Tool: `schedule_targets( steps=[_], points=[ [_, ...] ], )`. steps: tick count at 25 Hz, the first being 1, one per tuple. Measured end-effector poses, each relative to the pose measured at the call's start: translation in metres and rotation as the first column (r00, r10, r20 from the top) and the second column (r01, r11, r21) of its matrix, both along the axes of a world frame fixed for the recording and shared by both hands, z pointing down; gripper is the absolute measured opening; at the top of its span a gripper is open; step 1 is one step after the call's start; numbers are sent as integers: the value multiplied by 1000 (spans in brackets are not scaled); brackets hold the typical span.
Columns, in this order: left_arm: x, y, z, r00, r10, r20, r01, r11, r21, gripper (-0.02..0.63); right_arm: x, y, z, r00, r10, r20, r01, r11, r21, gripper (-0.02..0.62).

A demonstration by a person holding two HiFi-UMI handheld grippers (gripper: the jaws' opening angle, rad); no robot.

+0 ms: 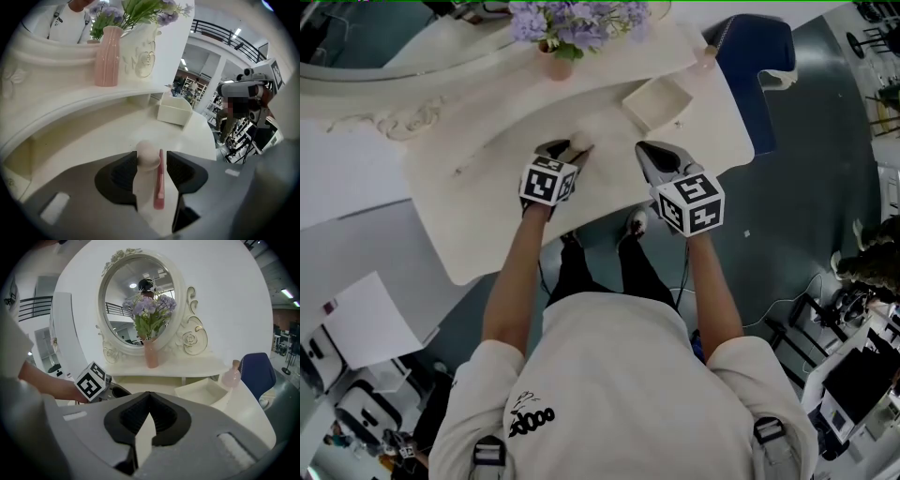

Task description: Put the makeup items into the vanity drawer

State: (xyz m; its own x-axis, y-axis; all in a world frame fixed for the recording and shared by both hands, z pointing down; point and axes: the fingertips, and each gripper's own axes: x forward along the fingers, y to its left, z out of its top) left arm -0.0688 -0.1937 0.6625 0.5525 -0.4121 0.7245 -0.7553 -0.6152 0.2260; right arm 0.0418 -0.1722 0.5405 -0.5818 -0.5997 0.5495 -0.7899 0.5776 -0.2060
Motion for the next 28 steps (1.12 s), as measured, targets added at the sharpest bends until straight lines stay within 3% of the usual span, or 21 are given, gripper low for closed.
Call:
schedule_targets(
  steps=[5,11,19,28],
  points=[
    [-6,-4,5,1000,-19,24,19,1000,2,171,5,7,2,1000,17,-5,-17,1000,-9,3],
    [-3,-1,7,998,34,56,-34,999,6,103,7,14,-5,999,26,-19,-26,1000,3,3],
    [-2,-3,-11,999,54,8,-54,998,27,84,16,18,-24,993,107,-42,-105,993,52,3],
    [19,-11,-73,981,181,-71,-169,974,151,84,32,30,-59,963,261,-64,-251,958,137,3]
  ],
)
